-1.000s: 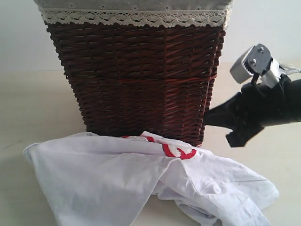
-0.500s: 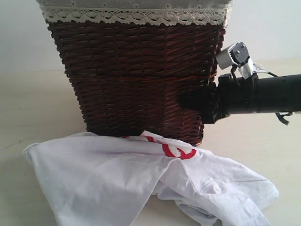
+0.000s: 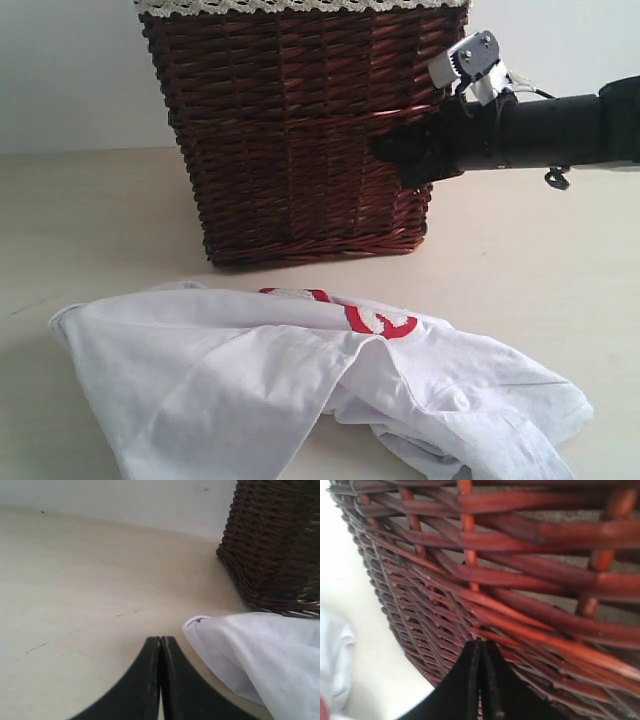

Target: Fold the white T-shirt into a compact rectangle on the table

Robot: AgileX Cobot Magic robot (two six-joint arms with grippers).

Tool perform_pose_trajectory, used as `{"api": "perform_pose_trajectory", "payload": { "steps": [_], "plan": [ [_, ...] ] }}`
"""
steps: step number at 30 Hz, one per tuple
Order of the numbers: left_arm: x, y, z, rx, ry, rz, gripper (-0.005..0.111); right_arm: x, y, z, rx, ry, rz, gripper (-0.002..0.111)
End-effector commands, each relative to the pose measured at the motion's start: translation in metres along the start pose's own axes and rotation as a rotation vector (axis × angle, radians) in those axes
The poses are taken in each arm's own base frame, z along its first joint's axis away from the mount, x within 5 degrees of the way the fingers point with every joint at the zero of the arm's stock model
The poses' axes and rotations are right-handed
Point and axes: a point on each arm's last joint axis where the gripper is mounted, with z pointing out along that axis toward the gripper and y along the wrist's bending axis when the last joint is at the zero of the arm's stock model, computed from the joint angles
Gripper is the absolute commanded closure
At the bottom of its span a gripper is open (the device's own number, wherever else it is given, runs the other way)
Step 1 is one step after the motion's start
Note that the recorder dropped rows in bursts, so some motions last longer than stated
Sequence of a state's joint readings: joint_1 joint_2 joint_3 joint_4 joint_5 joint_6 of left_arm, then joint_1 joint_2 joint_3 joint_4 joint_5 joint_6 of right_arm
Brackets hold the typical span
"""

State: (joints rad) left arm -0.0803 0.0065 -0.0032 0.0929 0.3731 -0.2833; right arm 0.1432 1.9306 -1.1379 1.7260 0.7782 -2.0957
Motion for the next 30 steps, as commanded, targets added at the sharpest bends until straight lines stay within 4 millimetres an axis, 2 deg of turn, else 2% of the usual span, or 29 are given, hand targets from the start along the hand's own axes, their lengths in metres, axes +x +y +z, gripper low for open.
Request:
{"api": "perform_pose_trajectory", "payload": {
  "steps": [1, 5, 9, 12, 13, 14, 16, 17, 19, 20, 21, 22, 23, 26, 30],
  "plan": [
    [0.000, 0.000, 0.000, 0.003, -0.007, -0.001, 0.105, -0.006, -0.001, 0.023, 0.024, 0.012, -0.007, 0.107],
    [0.000, 0.000, 0.000, 0.003, -0.007, -0.001, 0.105, -0.013, 0.008, 0.028, 0.000, -0.002, 0.048, 0.107],
    [0.000, 0.000, 0.000, 0.003, -0.007, -0.001, 0.105, -0.030, 0.013, 0.018, 0.002, -0.029, 0.098, 0.107],
    [0.000, 0.000, 0.000, 0.003, -0.007, -0.001, 0.105, -0.045, 0.029, -0.005, -0.037, 0.096, -0.069, 0.107],
    [0.000, 0.000, 0.000, 0.003, -0.007, -0.001, 0.105, -0.046, 0.037, -0.016, -0.080, 0.197, -0.148, 0.107],
    [0.000, 0.000, 0.000, 0.003, -0.007, -0.001, 0.105, -0.049, 0.060, -0.042, -0.234, 0.366, -0.270, 0.107],
    [0.000, 0.000, 0.000, 0.003, -0.007, -0.001, 0.105, -0.035, 0.085, -0.078, -0.490, 0.598, -0.445, 0.107],
    [0.000, 0.000, 0.000, 0.003, -0.007, -0.001, 0.105, -0.027, 0.089, -0.085, -0.494, 0.646, -0.458, 0.107],
    [0.000, 0.000, 0.000, 0.003, -0.007, -0.001, 0.105, 0.003, 0.103, -0.102, -0.572, 0.695, -0.512, 0.097],
    [0.000, 0.000, 0.000, 0.003, -0.007, -0.001, 0.105, 0.026, 0.119, -0.113, -0.662, 0.692, -0.567, 0.083],
    [0.000, 0.000, 0.000, 0.003, -0.007, -0.001, 0.105, 0.038, 0.128, -0.118, -0.683, 0.676, -0.582, 0.075],
    [0.000, 0.000, 0.000, 0.003, -0.007, -0.001, 0.105, 0.059, 0.136, -0.120, -0.594, 0.646, -0.608, 0.062],
    [0.000, 0.000, 0.000, 0.003, -0.007, -0.001, 0.105, 0.069, 0.139, -0.120, -0.506, 0.613, -0.627, 0.056],
    [0.000, 0.000, 0.000, 0.003, -0.007, -0.001, 0.105, 0.083, 0.143, -0.115, -0.374, 0.533, -0.560, 0.056],
    [0.000, 0.000, 0.000, 0.003, -0.007, -0.001, 0.105, 0.095, 0.132, -0.103, -0.301, 0.560, -0.483, 0.056]
  ]
}}
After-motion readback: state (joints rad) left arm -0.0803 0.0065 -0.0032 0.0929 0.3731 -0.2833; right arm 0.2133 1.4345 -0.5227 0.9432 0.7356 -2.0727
